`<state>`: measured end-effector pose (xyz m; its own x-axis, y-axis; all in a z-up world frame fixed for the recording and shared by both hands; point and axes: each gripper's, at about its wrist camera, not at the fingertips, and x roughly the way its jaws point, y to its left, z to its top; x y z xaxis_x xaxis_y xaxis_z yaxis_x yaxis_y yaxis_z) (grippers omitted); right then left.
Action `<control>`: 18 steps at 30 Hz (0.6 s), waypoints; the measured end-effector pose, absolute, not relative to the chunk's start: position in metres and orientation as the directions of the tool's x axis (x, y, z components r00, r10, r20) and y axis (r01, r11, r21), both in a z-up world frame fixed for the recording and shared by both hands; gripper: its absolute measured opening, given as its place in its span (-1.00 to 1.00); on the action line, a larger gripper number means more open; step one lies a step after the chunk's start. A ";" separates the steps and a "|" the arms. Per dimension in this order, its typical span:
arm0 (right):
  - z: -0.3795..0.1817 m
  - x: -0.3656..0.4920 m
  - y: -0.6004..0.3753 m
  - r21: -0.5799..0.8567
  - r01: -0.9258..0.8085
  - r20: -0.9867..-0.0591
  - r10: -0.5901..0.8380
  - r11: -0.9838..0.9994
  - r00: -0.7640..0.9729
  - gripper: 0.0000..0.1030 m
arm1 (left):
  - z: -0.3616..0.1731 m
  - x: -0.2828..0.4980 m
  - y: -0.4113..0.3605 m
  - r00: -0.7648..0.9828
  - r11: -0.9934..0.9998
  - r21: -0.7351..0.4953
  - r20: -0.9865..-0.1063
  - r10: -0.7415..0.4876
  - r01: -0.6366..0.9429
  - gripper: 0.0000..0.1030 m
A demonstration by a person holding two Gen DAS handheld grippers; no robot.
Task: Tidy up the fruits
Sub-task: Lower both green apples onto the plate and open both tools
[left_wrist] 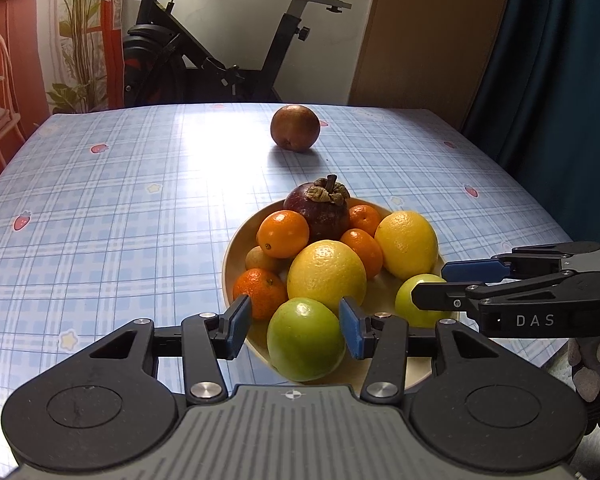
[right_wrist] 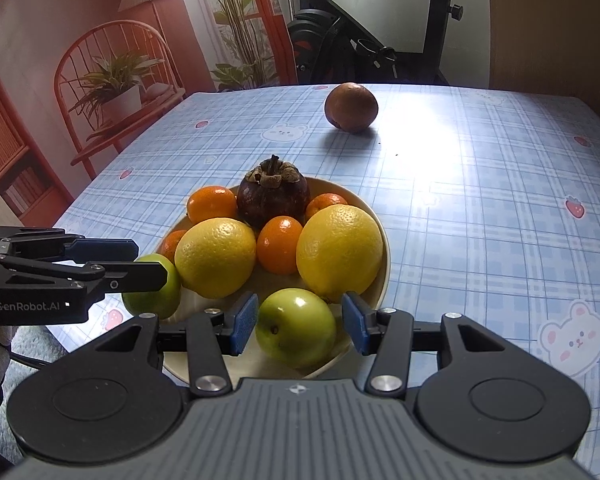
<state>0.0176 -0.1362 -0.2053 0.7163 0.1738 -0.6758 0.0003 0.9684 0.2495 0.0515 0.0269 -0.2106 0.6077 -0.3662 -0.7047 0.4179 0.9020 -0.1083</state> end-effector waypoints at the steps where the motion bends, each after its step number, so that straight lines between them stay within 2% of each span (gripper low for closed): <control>1: -0.204 0.017 -0.136 0.248 0.001 -0.673 0.172 0.969 0.719 -0.02 | -0.210 0.052 0.027 0.609 0.903 -0.110 -0.704 -0.366 0.416 -0.02; 9: -0.195 0.017 -0.144 0.242 0.018 -0.649 0.148 0.970 0.746 -0.02 | -0.197 0.054 0.037 0.635 0.907 -0.155 -0.667 -0.389 0.392 -0.02; 18: -0.183 0.025 -0.167 0.218 0.059 -0.616 0.091 0.974 0.783 -0.02 | -0.184 0.071 0.040 0.695 0.925 -0.130 -0.624 -0.356 0.357 -0.02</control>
<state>0.0250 -0.1668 -0.1827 0.7825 0.0908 -0.6160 0.0585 0.9742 0.2179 0.0710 0.0397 -0.1844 0.6954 -0.3565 -0.6240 0.3575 0.9248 -0.1300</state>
